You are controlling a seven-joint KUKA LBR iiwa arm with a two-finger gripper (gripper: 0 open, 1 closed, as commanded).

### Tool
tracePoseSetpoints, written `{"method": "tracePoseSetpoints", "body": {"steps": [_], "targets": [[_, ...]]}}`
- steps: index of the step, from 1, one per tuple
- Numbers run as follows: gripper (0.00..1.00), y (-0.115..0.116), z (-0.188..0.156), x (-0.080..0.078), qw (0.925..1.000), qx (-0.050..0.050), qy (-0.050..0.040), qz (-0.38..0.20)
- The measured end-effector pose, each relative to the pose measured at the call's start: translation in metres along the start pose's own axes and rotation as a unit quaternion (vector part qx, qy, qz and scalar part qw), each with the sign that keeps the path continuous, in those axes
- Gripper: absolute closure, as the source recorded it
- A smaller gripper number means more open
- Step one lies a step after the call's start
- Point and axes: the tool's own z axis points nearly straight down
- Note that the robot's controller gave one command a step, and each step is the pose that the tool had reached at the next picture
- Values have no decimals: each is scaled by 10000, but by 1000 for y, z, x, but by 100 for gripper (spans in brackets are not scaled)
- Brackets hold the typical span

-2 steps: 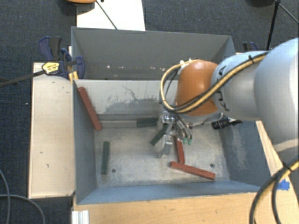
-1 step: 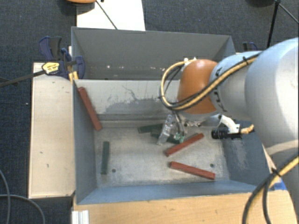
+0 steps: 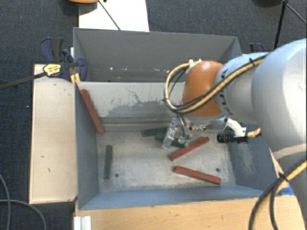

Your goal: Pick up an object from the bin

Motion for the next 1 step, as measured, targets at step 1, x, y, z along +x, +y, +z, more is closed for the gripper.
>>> {"method": "tracePoseSetpoints", "body": {"steps": [1], "targets": [[100, -15, -130, 35, 10000, 9, 9, 60]]}}
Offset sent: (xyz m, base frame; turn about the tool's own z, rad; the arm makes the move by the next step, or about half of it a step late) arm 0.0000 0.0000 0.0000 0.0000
